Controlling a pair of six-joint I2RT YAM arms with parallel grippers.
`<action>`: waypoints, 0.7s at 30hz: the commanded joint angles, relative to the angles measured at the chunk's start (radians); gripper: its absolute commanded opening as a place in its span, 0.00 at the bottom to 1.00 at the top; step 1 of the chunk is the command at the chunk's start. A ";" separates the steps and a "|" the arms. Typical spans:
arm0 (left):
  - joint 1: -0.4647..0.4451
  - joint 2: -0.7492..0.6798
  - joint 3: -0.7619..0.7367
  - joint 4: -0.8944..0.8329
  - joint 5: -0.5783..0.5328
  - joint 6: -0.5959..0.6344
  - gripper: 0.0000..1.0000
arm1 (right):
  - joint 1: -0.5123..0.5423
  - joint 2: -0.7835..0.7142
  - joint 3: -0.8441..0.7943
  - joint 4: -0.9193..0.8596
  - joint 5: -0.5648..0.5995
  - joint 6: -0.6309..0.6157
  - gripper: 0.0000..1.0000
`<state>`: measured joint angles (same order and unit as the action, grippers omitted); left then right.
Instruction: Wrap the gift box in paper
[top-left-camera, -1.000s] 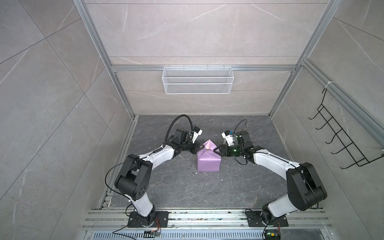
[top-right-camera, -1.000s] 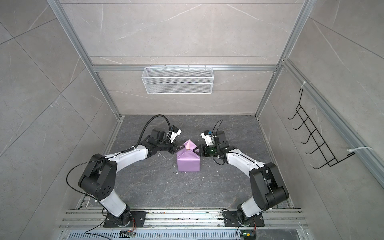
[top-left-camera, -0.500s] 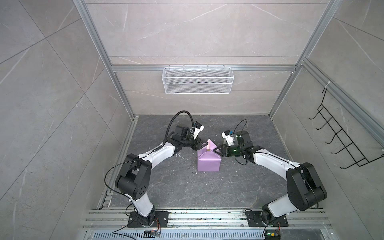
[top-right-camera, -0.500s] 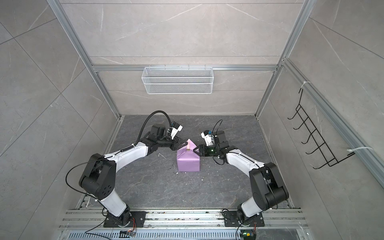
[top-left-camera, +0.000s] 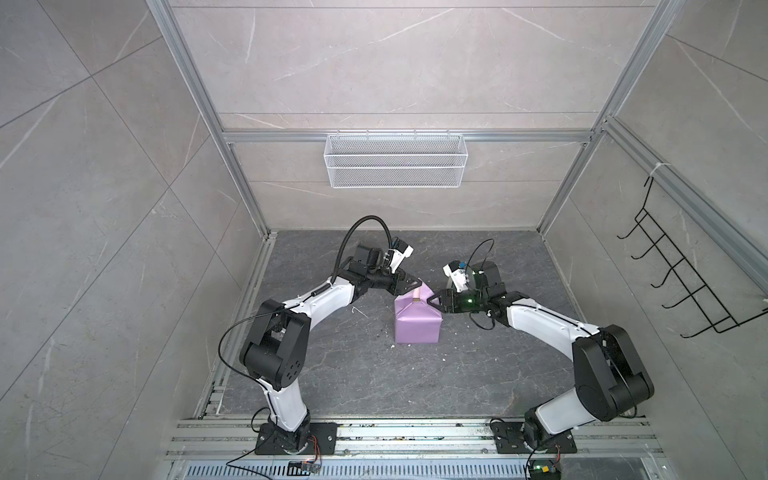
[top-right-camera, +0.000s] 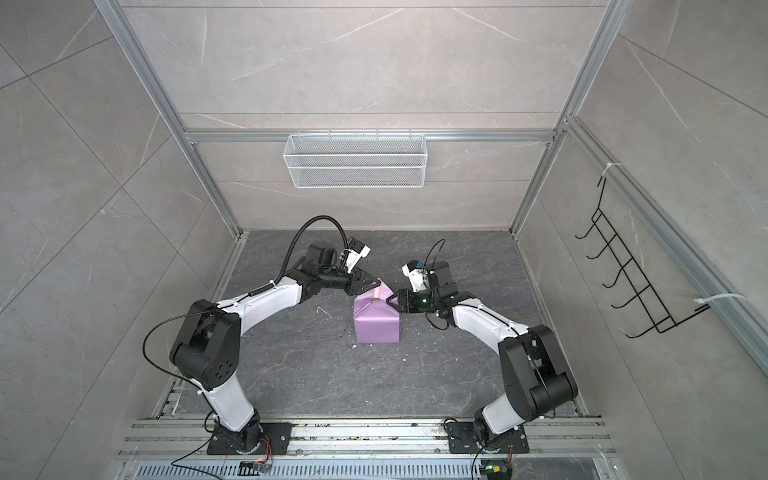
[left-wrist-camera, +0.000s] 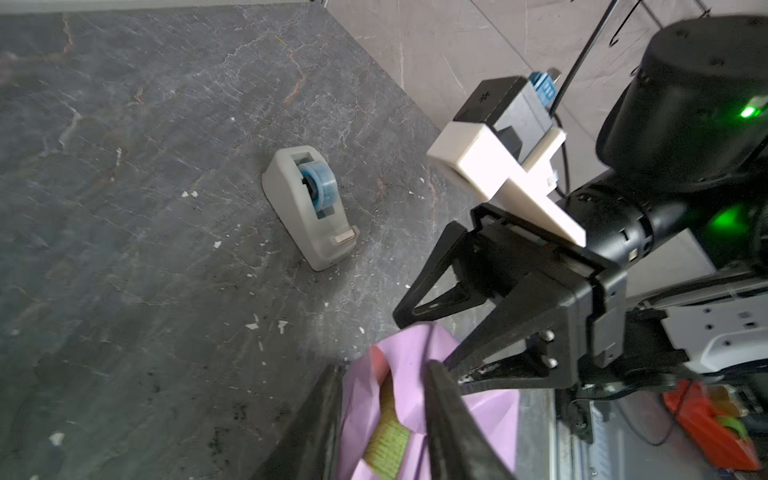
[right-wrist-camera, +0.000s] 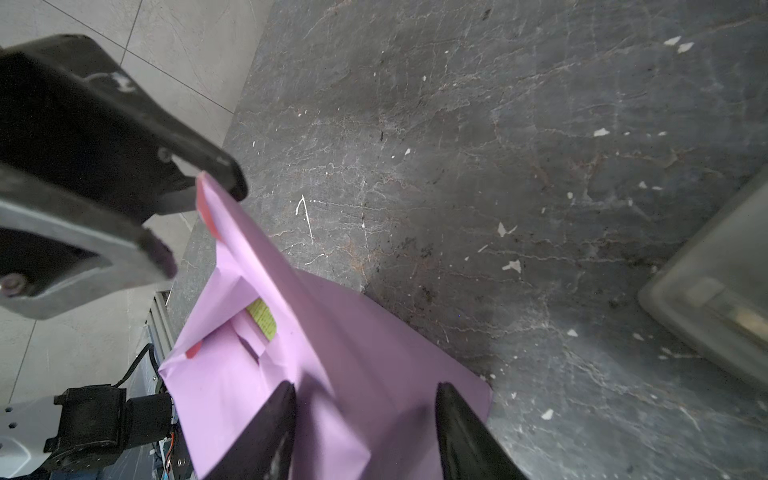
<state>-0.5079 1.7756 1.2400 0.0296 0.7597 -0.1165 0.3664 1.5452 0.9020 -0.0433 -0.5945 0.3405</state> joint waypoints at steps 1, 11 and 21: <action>-0.001 0.022 0.042 0.003 0.059 0.005 0.27 | 0.009 0.018 -0.005 -0.031 0.024 -0.024 0.55; -0.003 0.019 0.051 -0.001 0.072 0.010 0.04 | 0.010 0.012 -0.002 -0.033 0.024 -0.020 0.56; -0.001 -0.001 0.057 -0.007 0.048 0.005 0.26 | 0.011 0.009 0.005 -0.040 0.024 -0.019 0.56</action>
<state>-0.5079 1.7889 1.2610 0.0261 0.7910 -0.1139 0.3664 1.5452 0.9020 -0.0437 -0.5941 0.3405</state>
